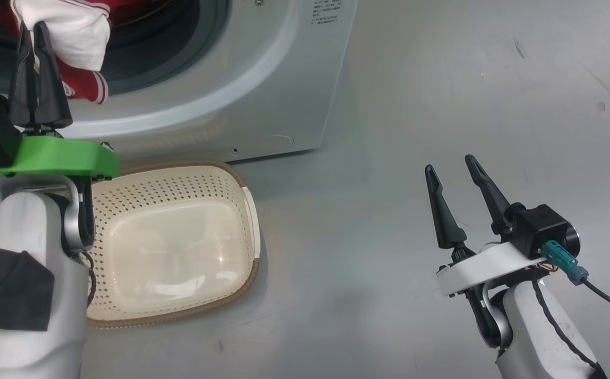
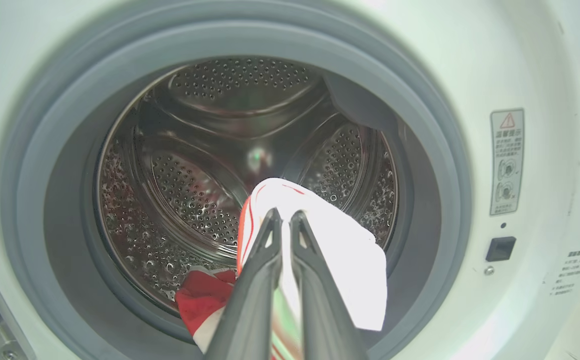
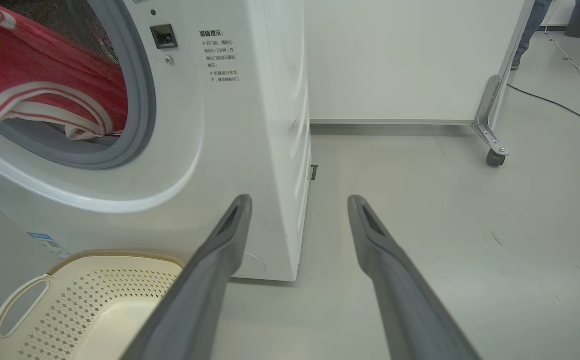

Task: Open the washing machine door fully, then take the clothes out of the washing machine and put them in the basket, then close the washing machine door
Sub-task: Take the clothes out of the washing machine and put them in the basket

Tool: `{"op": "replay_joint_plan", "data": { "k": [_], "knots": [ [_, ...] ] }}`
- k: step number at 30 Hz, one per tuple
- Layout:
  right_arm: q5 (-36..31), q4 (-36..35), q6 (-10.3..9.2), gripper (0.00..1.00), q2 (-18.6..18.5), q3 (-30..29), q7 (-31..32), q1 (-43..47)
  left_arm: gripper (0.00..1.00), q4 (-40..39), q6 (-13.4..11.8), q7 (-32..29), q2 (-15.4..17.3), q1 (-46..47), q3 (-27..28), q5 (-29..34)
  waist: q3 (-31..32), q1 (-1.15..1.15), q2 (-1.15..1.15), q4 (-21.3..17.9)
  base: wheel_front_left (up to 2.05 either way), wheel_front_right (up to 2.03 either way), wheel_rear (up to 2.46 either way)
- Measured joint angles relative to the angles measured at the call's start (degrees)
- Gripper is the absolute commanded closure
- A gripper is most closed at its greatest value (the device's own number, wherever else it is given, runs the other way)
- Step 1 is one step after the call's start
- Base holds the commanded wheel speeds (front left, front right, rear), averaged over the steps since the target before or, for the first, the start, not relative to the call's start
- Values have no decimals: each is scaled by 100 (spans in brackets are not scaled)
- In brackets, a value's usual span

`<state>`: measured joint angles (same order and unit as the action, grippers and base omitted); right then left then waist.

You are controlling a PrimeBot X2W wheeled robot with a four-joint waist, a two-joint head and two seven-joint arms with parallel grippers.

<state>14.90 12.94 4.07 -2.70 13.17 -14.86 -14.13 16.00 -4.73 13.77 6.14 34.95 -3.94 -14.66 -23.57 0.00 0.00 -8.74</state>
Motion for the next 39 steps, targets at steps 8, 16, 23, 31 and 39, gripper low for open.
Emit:
{"op": "replay_joint_plan", "data": {
  "k": [8, 16, 23, 31, 39],
  "knots": [
    [-12, 65, 40, 0, -1, -23, 0, 240, 100, -628, -2, 44, -3, -293, 18, 25, 510, 0, 0, 187, 0, 0, 0],
    [-43, 70, 41, 0, -1, -108, 0, 435, 100, -1433, -31, 62, -34, -596, 22, 160, 934, 0, 0, 349, 0, 0, 0],
    [-44, 46, 41, 0, 2, -164, 0, 556, 100, -2018, -60, 68, -88, -989, 12, 216, 1102, 0, 0, 511, 0, 0, 0],
    [-53, -30, 44, 0, 1, -189, 0, 619, 100, -2271, -100, -68, -124, -1583, -25, 215, 1076, 0, 0, 612, 0, 0, 0],
    [-81, -107, 59, 0, 2, -151, 0, 618, 100, -2206, -103, -322, -164, -2242, -131, 201, 949, 0, 0, 628, 0, 0, 0]
  ]
}}
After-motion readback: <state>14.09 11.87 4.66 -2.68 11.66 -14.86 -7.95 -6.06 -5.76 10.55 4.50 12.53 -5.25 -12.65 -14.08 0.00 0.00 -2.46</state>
